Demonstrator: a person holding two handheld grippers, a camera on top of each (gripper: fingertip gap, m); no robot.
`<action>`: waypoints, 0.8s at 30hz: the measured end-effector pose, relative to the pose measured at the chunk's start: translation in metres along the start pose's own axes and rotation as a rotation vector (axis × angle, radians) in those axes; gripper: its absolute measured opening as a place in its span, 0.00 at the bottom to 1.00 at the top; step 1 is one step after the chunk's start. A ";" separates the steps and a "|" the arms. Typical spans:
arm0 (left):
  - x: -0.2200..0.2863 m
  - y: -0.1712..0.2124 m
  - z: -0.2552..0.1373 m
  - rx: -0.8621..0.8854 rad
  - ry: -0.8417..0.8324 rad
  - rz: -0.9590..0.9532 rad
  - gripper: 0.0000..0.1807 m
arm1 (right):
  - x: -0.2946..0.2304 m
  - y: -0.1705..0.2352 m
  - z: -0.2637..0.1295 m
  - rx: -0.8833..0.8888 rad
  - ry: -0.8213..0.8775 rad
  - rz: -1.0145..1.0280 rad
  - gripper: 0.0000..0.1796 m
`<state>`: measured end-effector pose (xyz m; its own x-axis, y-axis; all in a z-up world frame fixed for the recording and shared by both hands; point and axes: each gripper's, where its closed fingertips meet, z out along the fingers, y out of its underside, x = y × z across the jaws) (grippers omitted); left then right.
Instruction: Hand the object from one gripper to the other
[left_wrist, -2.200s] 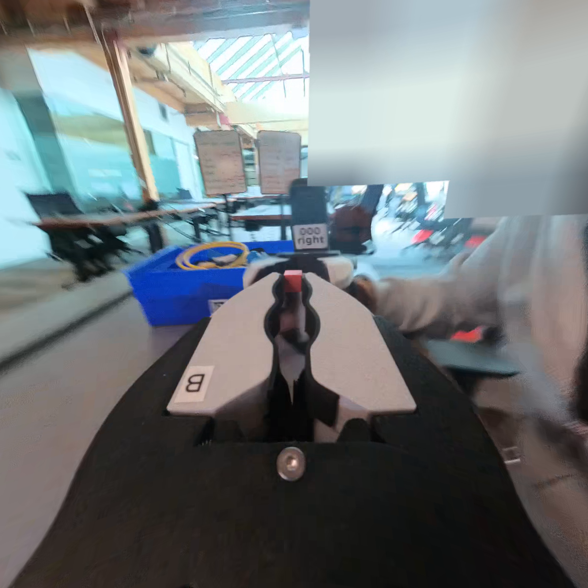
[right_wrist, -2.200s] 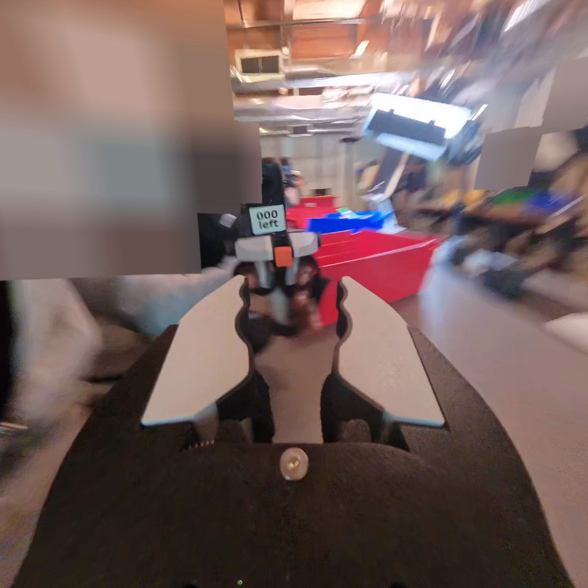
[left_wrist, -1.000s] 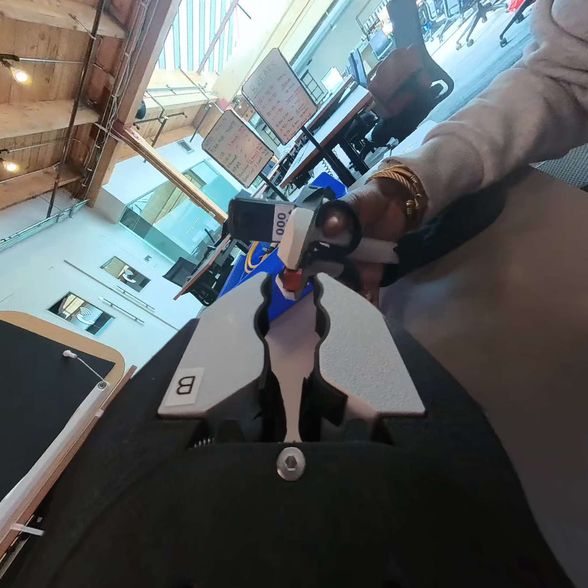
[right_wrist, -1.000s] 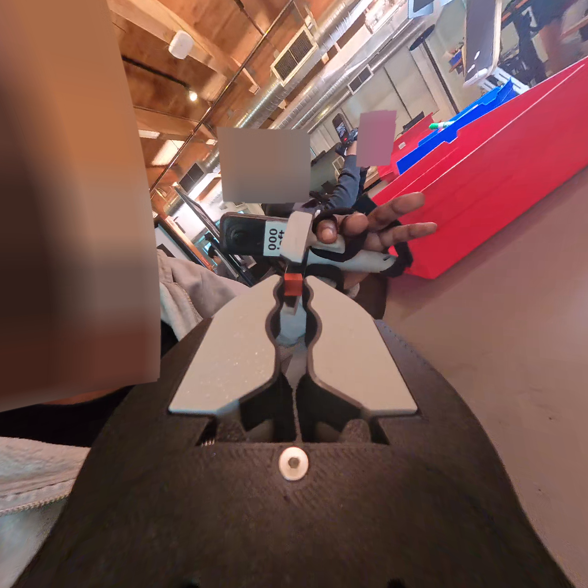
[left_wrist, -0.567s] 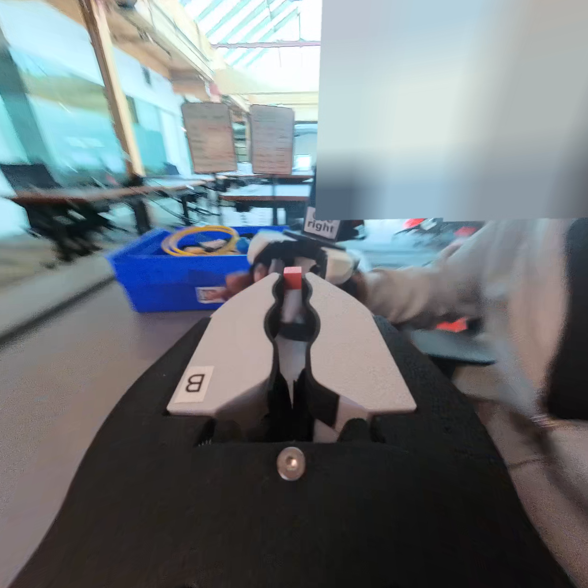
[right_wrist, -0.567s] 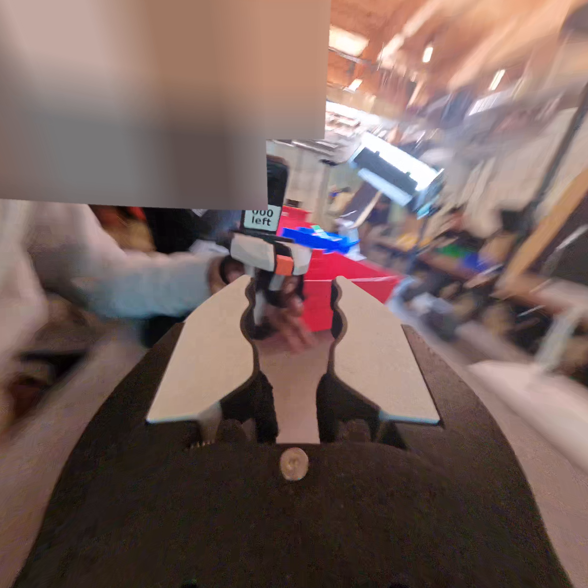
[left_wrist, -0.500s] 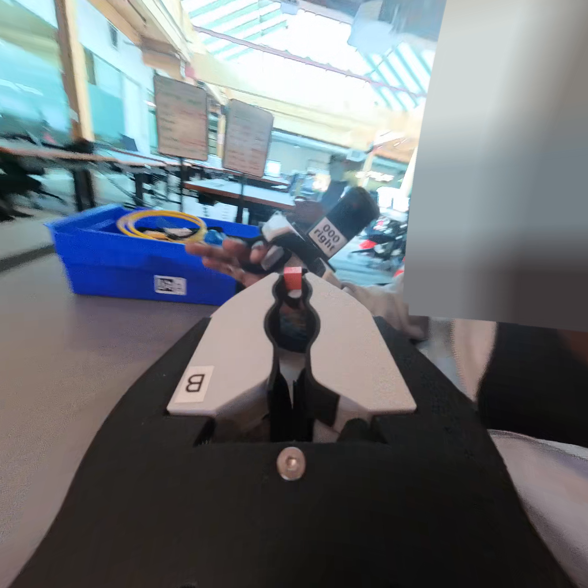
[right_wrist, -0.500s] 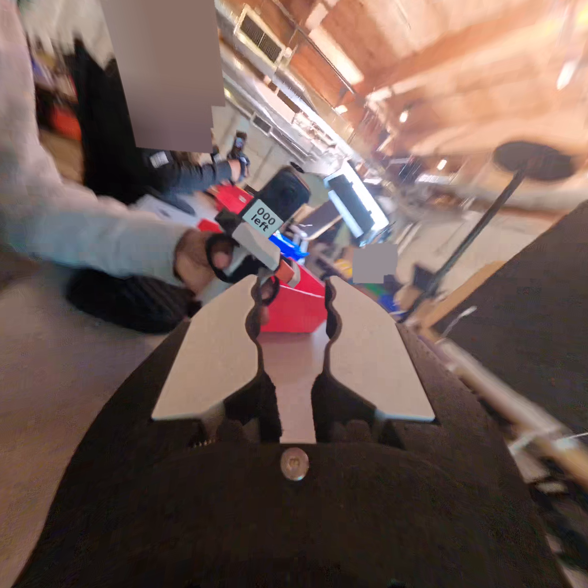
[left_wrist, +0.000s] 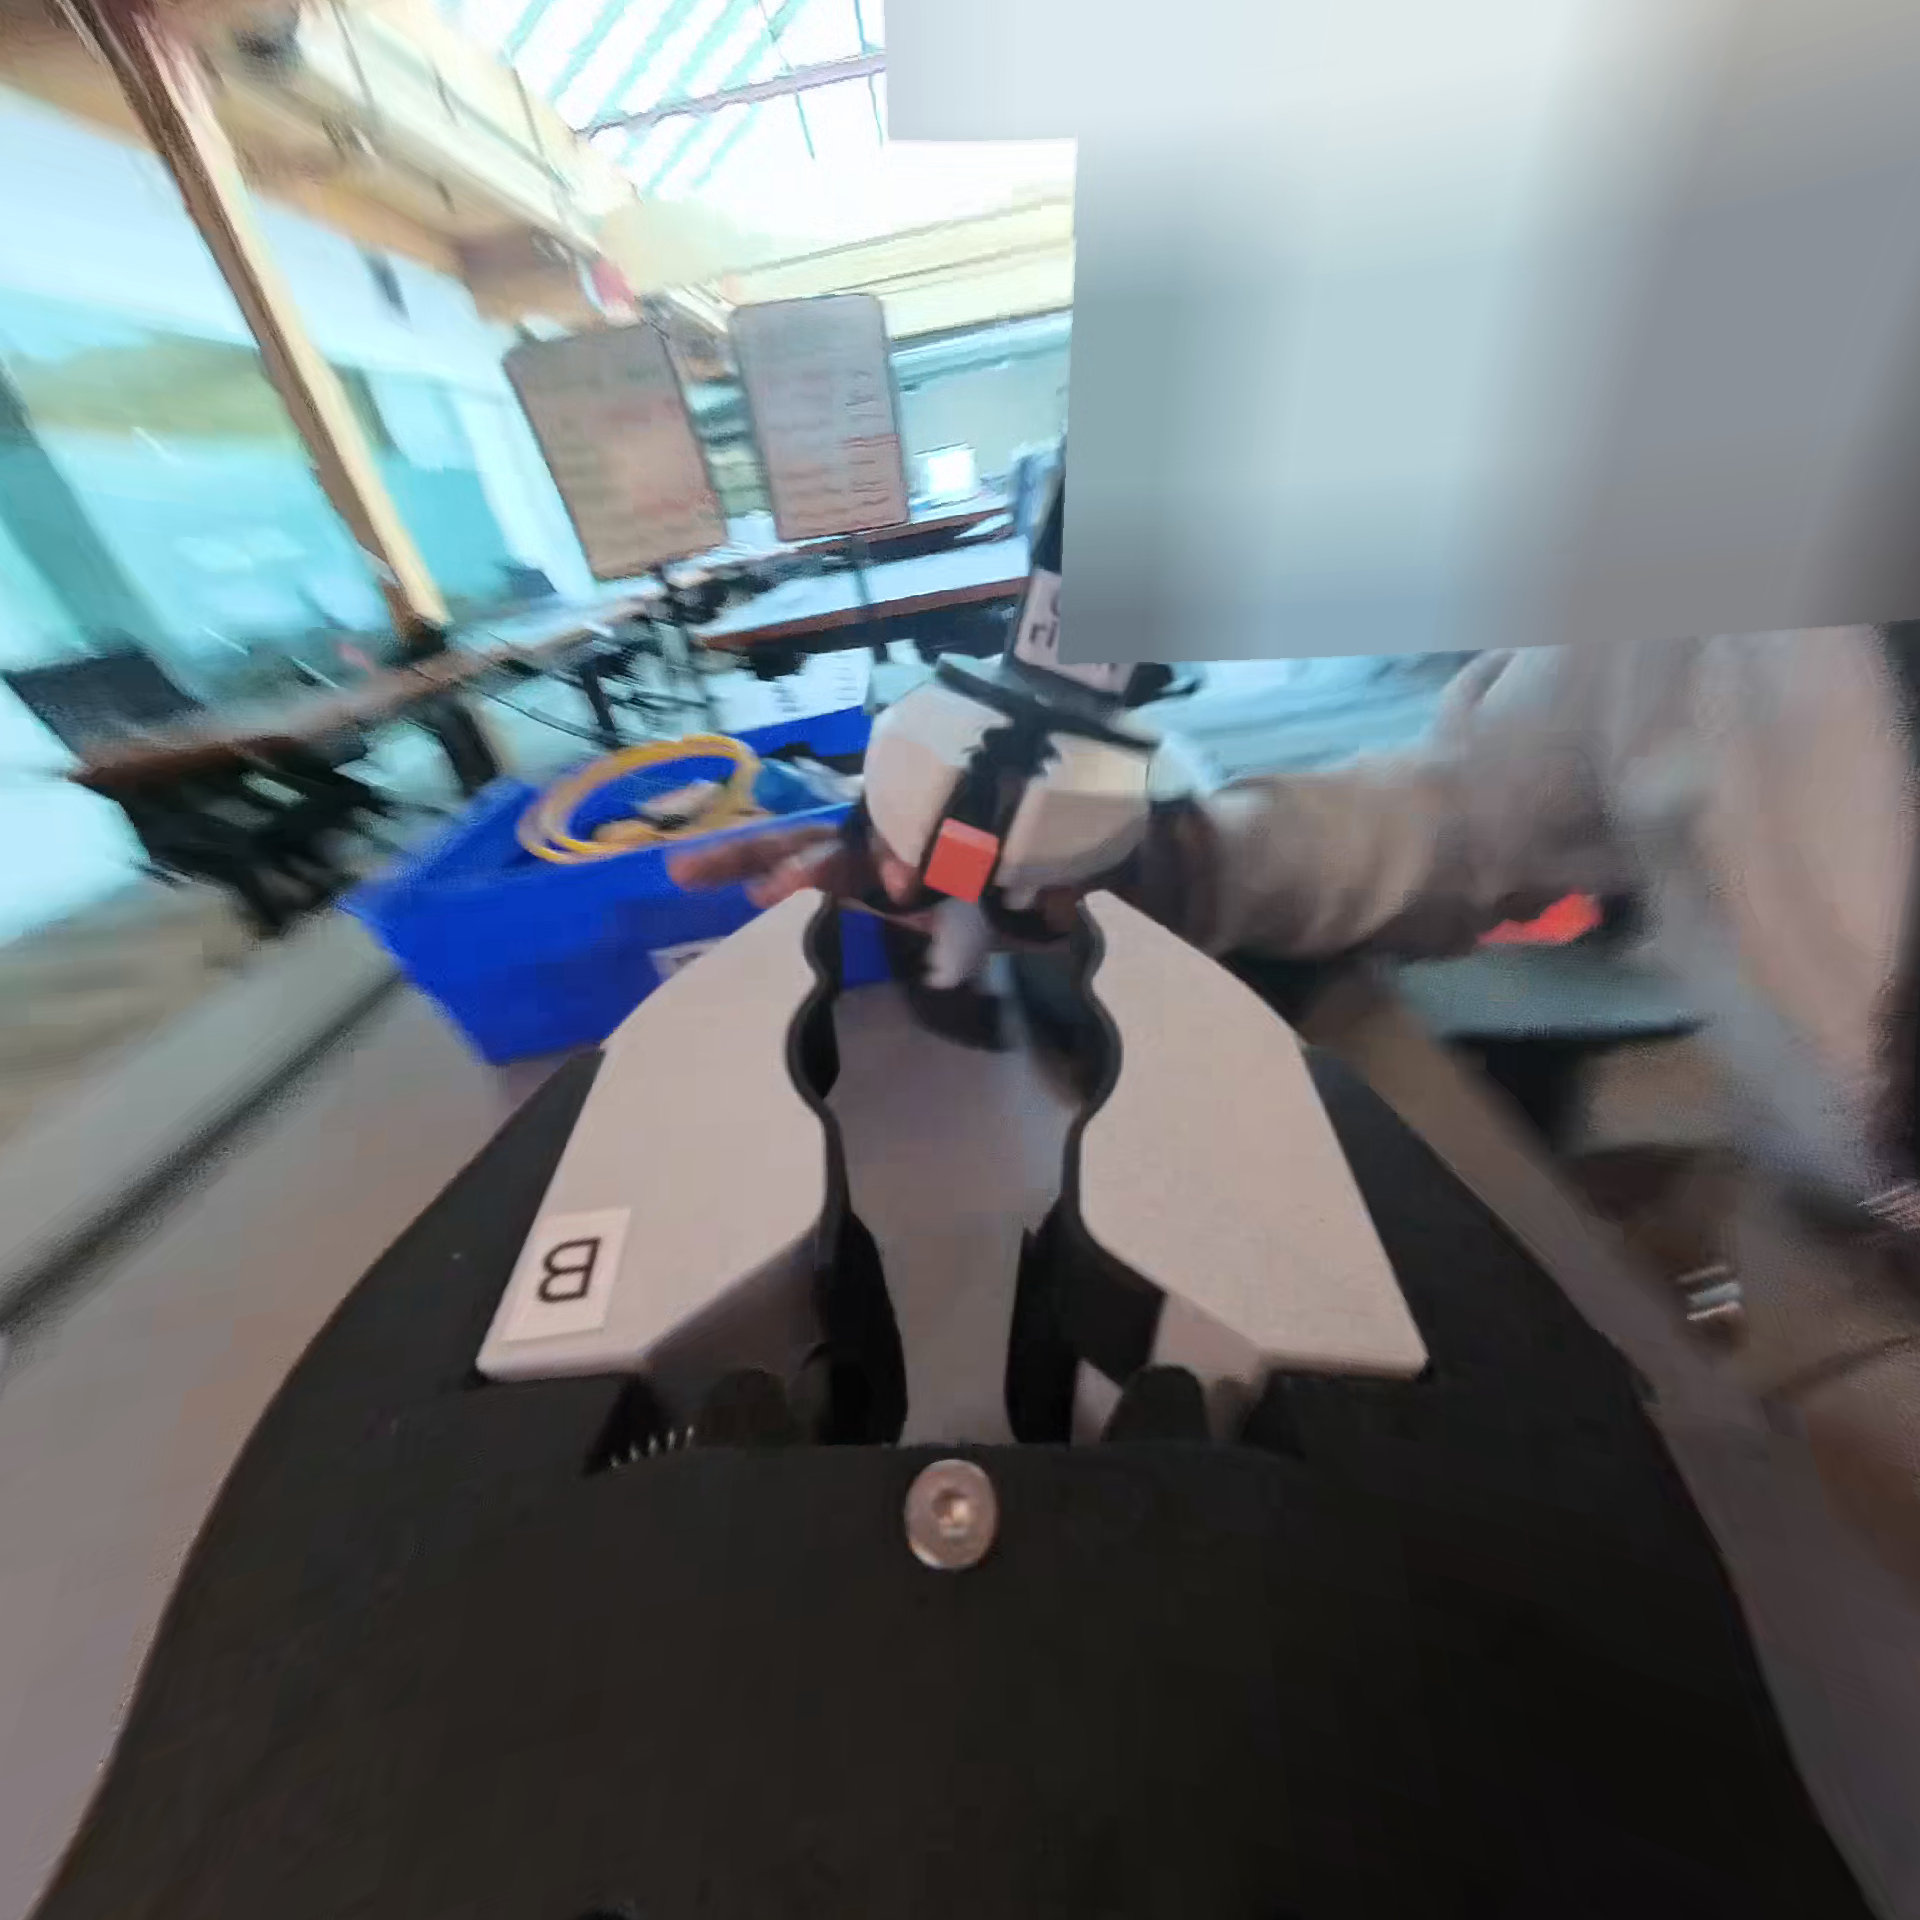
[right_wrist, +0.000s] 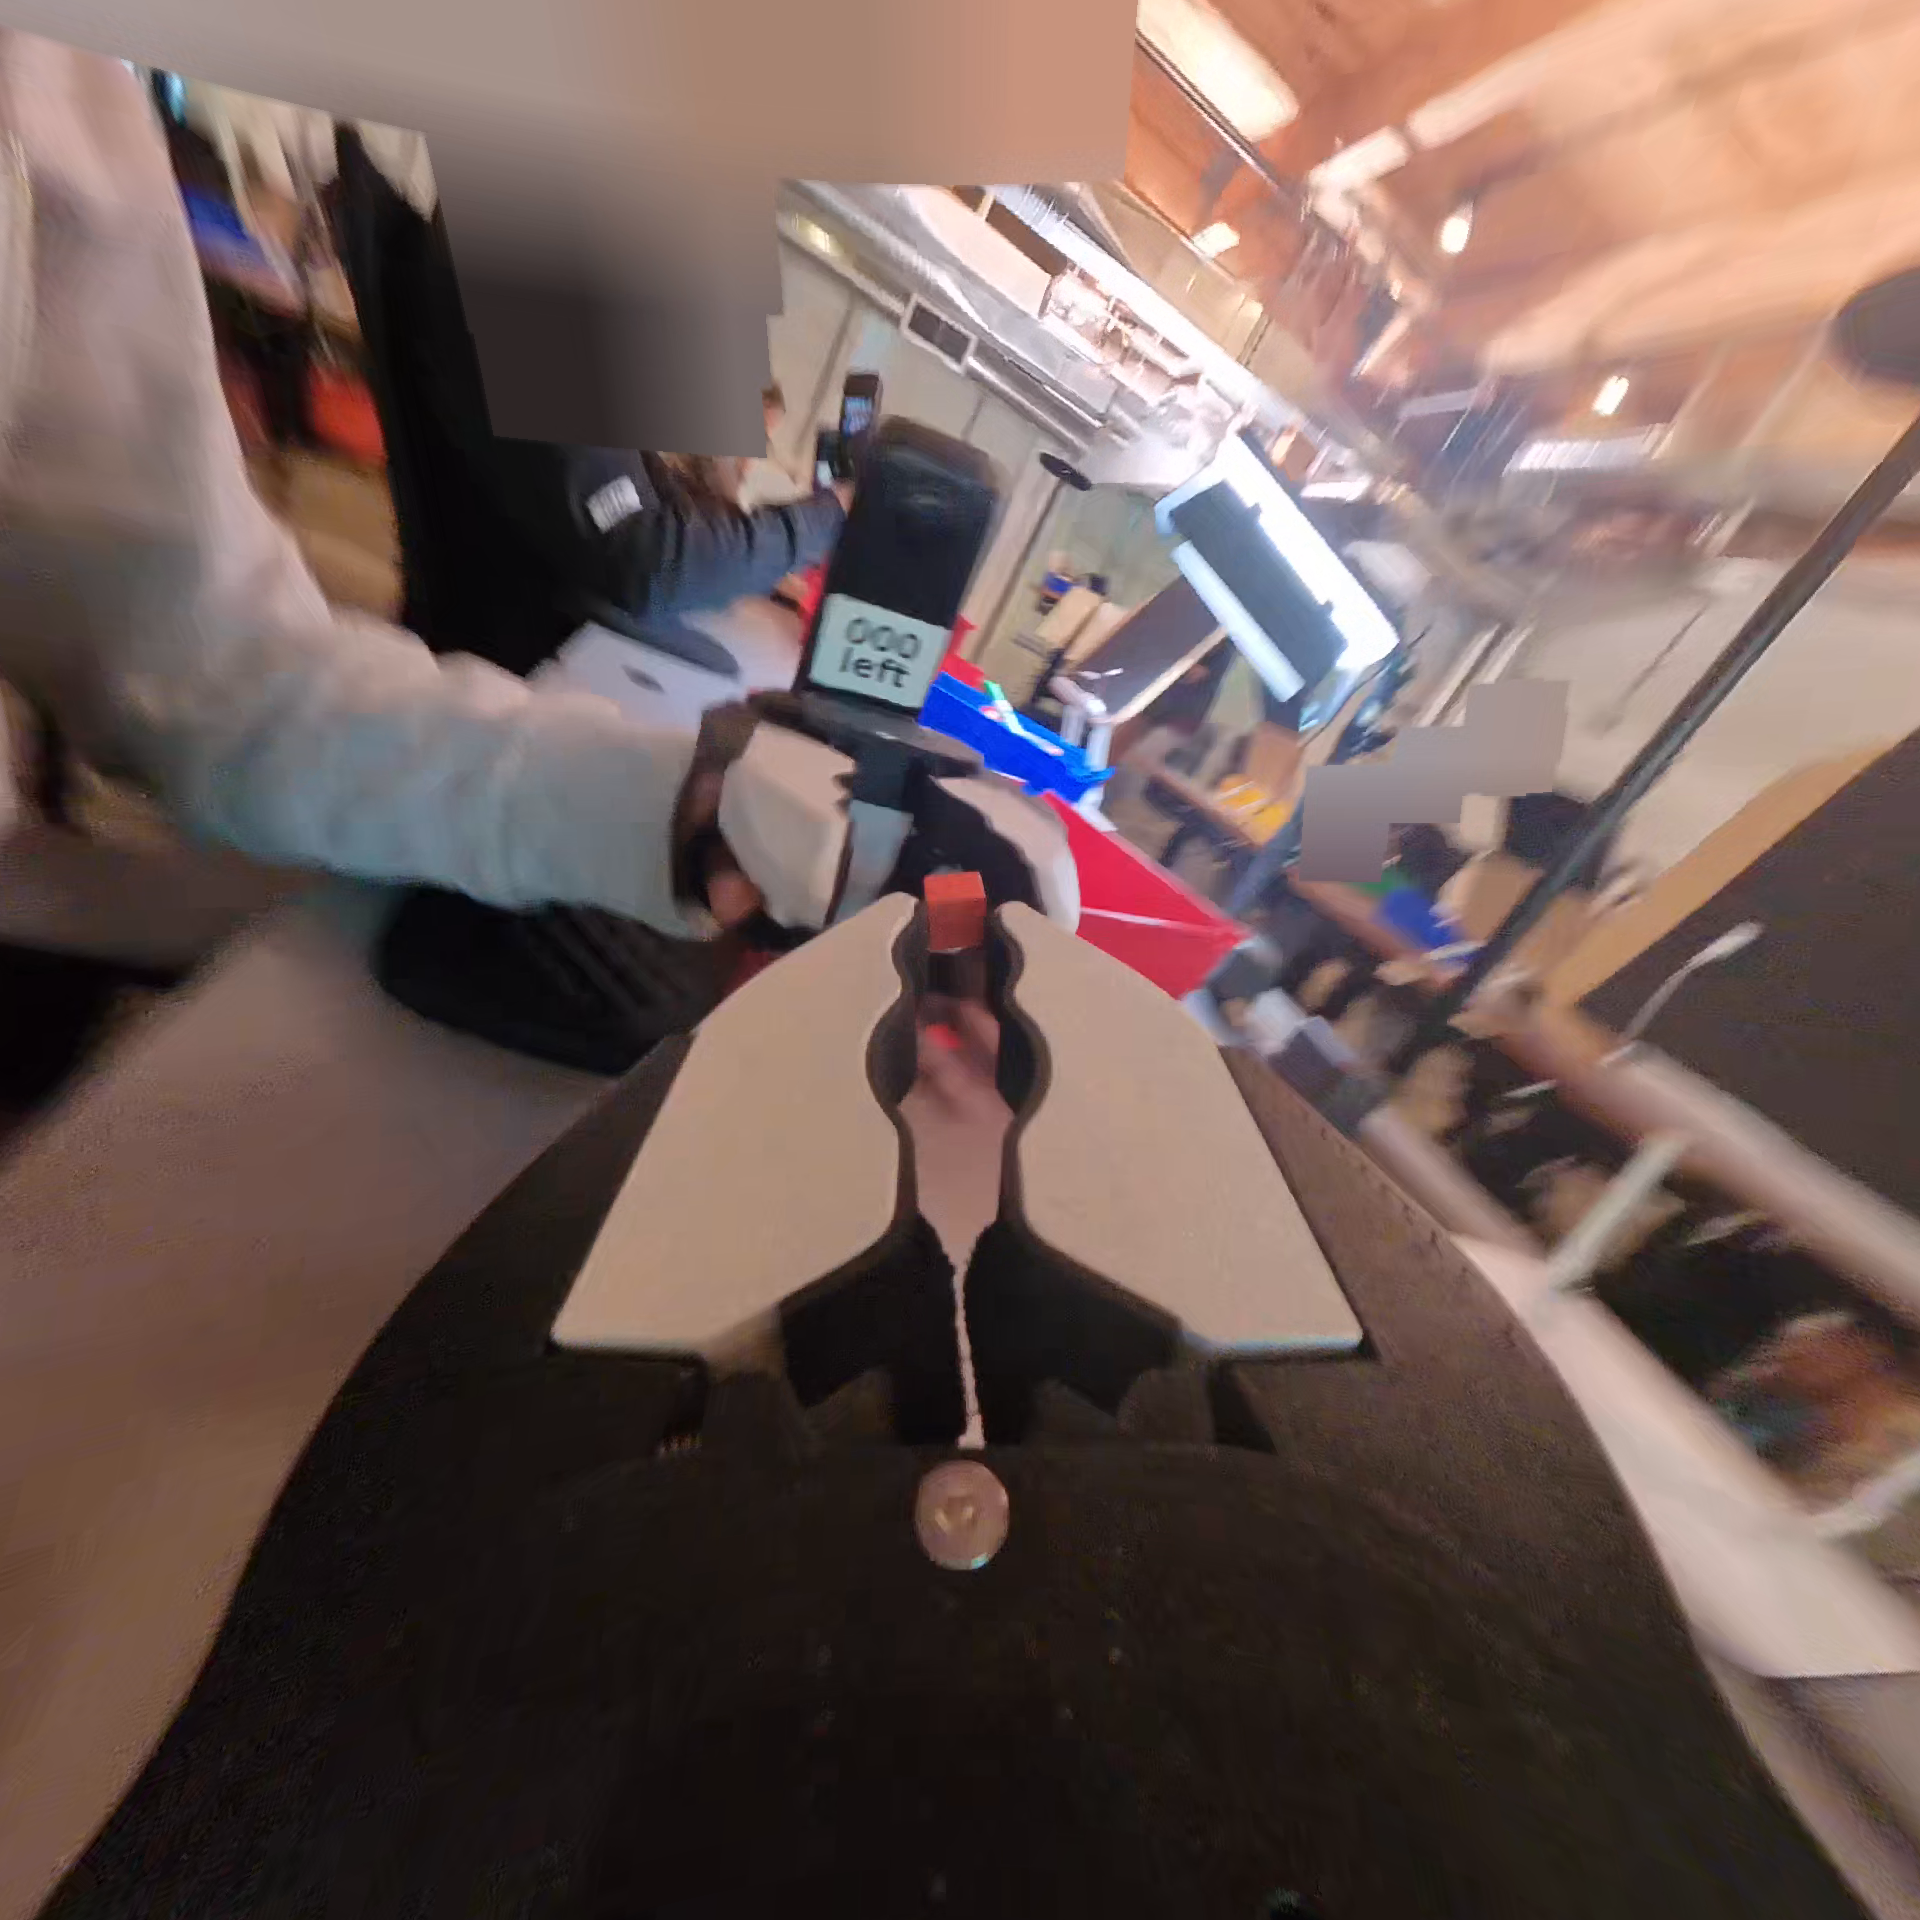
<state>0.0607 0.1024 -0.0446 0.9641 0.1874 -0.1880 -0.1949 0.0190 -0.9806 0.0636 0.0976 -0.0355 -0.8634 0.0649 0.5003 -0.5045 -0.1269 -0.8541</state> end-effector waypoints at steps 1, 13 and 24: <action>-0.002 0.001 -0.001 -0.035 -0.042 0.134 0.23 | 0.003 0.001 -0.001 0.019 -0.022 0.143 0.05; 0.001 0.012 0.004 -0.170 -0.117 0.604 0.08 | -0.007 0.014 0.000 0.076 -0.339 1.102 0.05; -0.006 -0.005 -0.003 0.037 -0.004 -0.171 0.05 | 0.013 0.014 0.001 0.039 -0.035 0.400 0.26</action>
<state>0.0562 0.0986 -0.0385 0.9831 0.1824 -0.0182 -0.0347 0.0875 -0.9956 0.0451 0.0959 -0.0405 -0.9903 -0.0310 0.1351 -0.1278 -0.1726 -0.9767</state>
